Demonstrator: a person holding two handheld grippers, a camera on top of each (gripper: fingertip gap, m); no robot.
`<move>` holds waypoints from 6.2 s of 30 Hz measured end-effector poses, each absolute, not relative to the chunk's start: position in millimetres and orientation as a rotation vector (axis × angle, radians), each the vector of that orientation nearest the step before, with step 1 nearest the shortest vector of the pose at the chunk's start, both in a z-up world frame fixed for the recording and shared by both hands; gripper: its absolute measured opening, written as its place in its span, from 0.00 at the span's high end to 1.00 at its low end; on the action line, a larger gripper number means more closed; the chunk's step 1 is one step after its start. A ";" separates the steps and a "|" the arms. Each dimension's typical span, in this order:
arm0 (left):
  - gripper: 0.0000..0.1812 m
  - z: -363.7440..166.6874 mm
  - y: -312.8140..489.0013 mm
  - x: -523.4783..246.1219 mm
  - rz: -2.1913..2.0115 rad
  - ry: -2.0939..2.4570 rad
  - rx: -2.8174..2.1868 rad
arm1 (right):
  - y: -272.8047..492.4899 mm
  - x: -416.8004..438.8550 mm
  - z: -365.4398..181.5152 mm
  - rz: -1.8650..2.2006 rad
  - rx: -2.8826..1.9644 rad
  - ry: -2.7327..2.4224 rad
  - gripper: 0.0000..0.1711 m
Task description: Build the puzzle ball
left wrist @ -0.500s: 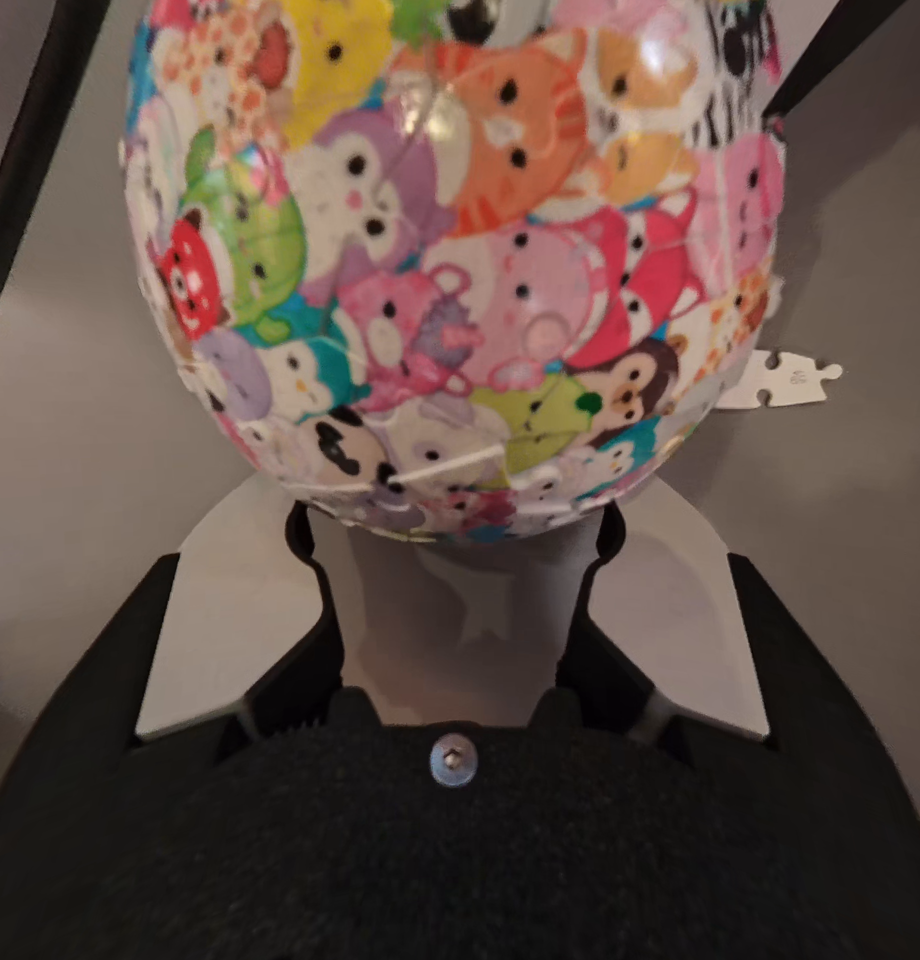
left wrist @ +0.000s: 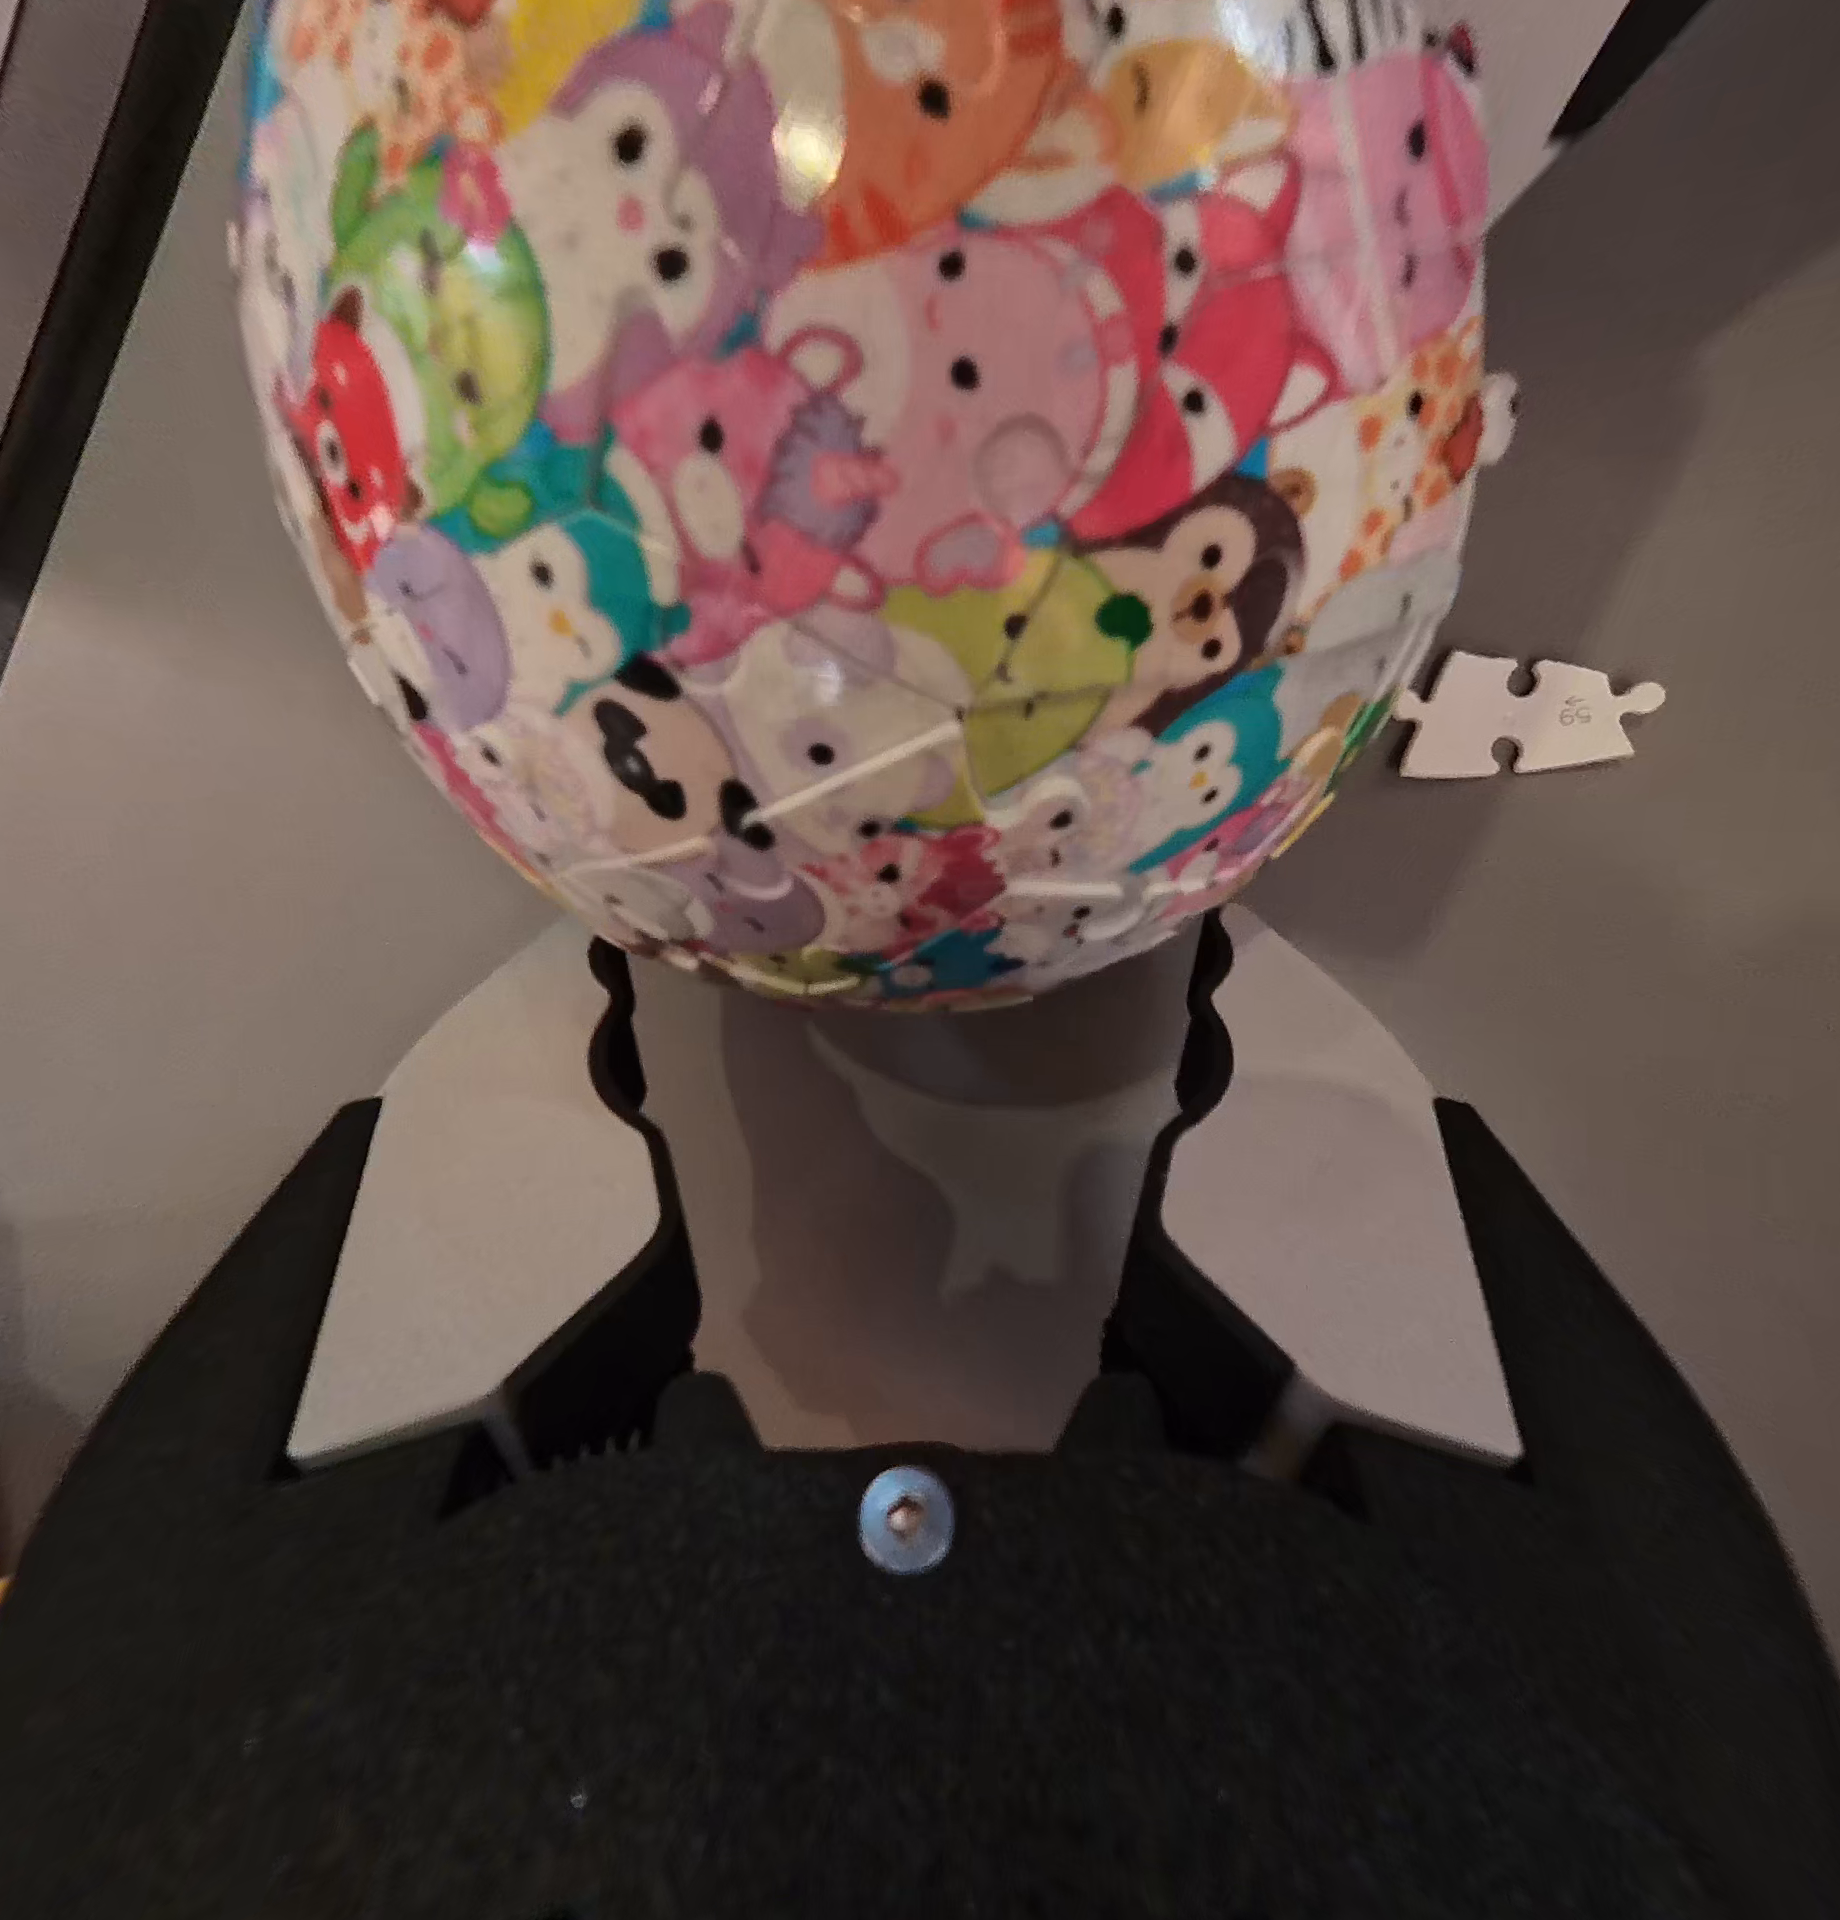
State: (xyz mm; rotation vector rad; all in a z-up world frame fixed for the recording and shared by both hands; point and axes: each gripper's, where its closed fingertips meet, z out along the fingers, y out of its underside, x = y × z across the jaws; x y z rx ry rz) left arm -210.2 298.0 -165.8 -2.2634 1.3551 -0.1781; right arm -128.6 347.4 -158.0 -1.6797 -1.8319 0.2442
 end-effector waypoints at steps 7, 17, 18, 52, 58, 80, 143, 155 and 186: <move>0.48 -151.6 269.7 -221.9 -0.308 1.253 -2.288 | 327.3 -65.5 -104.0 0.105 -1.902 -1.514 0.51; 0.67 -122.6 167.0 -222.2 -0.679 0.855 -2.107 | 189.2 -100.2 -175.0 0.446 -2.089 -1.172 0.85; 0.67 -121.1 159.4 -223.6 -0.698 0.824 -2.071 | 193.4 -102.1 -178.1 0.402 -2.067 -1.200 0.86; 0.69 -92.4 118.6 -247.5 -0.730 0.750 -1.889 | 198.6 -123.9 -194.7 0.374 -2.286 -0.818 0.90; 0.69 -93.6 117.6 -246.9 -0.728 0.758 -1.892 | 201.3 -120.4 -195.0 0.365 -2.279 -0.817 0.97; 0.72 -108.8 122.1 -255.2 -0.663 0.676 -1.985 | 271.1 -136.2 -163.2 0.592 -2.116 -1.270 0.97; 0.72 -110.1 100.0 -245.2 -0.724 0.662 -1.974 | 201.3 -98.7 -190.8 0.428 -2.118 -1.323 0.90; 0.72 -110.8 100.5 -243.8 -0.740 0.662 -1.969 | 159.9 -139.0 -187.6 0.666 -2.123 -1.329 0.86; 0.72 -113.7 102.6 -256.9 -0.746 0.622 -1.969 | 197.3 -101.4 -195.9 0.344 -2.153 -1.198 0.97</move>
